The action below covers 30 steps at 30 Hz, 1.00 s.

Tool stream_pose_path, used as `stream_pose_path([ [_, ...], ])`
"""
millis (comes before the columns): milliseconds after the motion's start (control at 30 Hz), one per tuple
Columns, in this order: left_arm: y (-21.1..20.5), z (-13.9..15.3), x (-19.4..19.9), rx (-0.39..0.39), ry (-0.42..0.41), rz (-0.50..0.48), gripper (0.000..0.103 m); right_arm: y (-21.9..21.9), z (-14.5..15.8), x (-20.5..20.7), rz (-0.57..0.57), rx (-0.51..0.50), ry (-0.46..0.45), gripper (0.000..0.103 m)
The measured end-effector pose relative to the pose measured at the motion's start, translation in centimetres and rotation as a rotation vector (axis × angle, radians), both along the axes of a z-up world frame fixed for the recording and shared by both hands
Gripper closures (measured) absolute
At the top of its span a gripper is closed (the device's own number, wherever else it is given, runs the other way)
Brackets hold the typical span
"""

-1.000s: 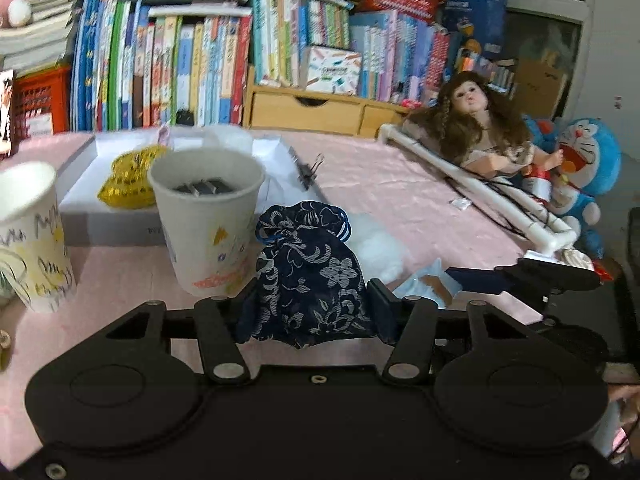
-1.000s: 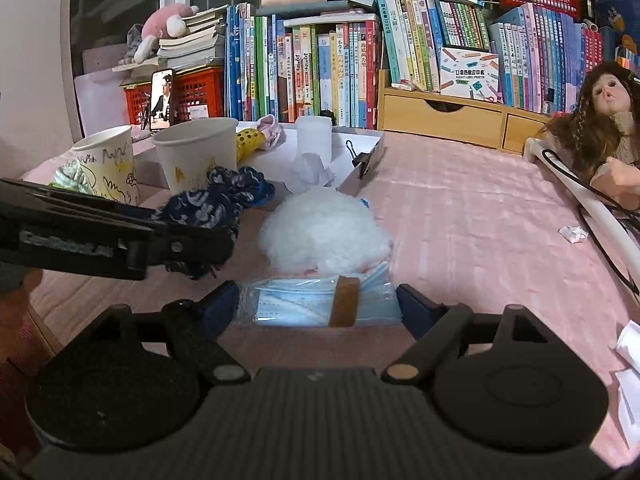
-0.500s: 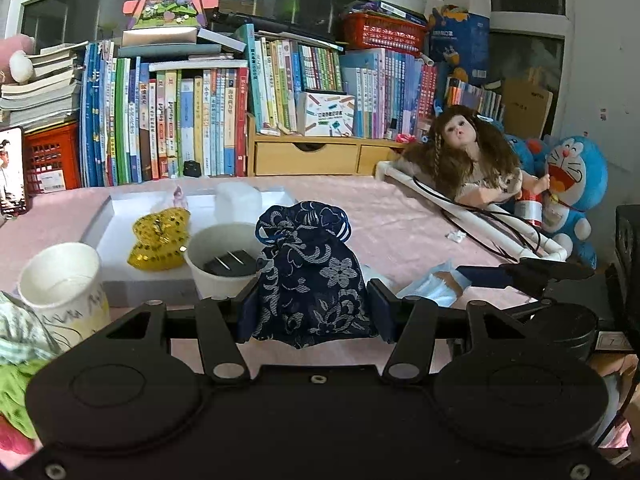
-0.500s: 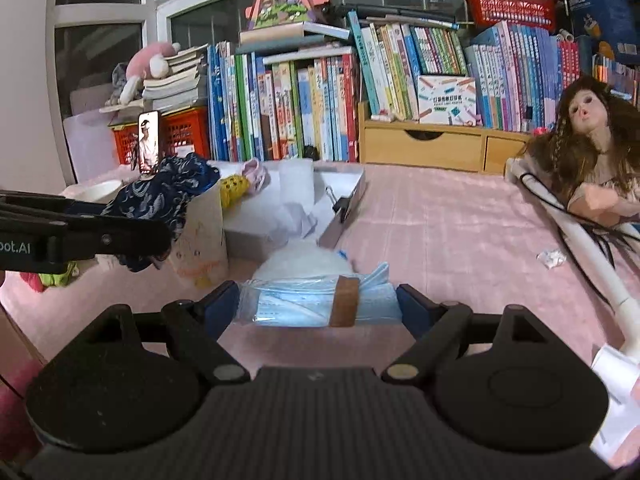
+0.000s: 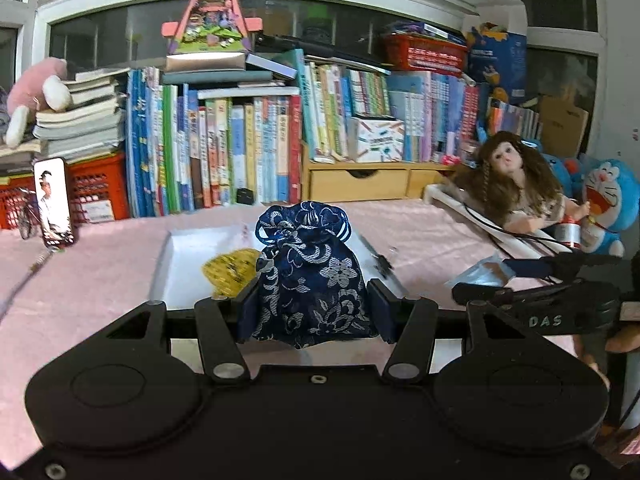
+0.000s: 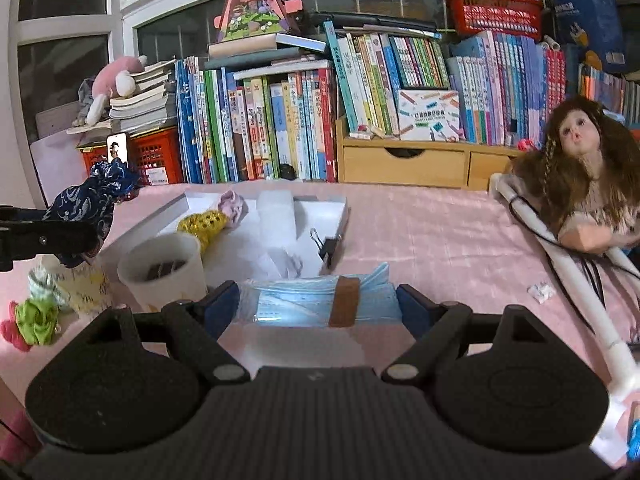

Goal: Organize soft objects
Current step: 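Carry the pouch with the left tool while the right tool carries the mask packet to the tray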

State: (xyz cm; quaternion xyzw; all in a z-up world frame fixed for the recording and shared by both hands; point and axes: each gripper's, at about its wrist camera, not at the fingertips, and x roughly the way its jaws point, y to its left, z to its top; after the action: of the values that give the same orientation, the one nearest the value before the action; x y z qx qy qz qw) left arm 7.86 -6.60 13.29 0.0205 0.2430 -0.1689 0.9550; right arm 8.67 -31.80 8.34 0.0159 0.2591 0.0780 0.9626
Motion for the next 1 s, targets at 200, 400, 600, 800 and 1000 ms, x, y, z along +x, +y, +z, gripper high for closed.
stream_pose_path([
  [200, 2.2, 0.8, 2.2, 0.005, 0.023, 0.034, 0.05, 1.3, 1.7, 2.0, 0.017, 0.017, 0.007, 0.018],
  [400, 4.5, 1.3, 4.3, 0.006, 0.036, 0.076, 0.05, 2.0, 2.7, 4.1, 0.02, 0.04, 0.031, 0.018],
  [600, 5.9, 1.5, 7.1, 0.007, 0.083, 0.083, 0.05, 2.7, 3.0, 6.1, 0.025, 0.044, 0.057, 0.018],
  [800, 6.1, 0.9, 10.3, 0.013, 0.192, 0.041, 0.05, 3.8, 3.1, 8.7, 0.046, 0.041, 0.101, 0.018],
  [1000, 6.7, 0.5, 14.7, -0.029, 0.312, 0.058, 0.05, 5.2, 2.8, 11.5, 0.06, 0.034, 0.161, 0.018],
])
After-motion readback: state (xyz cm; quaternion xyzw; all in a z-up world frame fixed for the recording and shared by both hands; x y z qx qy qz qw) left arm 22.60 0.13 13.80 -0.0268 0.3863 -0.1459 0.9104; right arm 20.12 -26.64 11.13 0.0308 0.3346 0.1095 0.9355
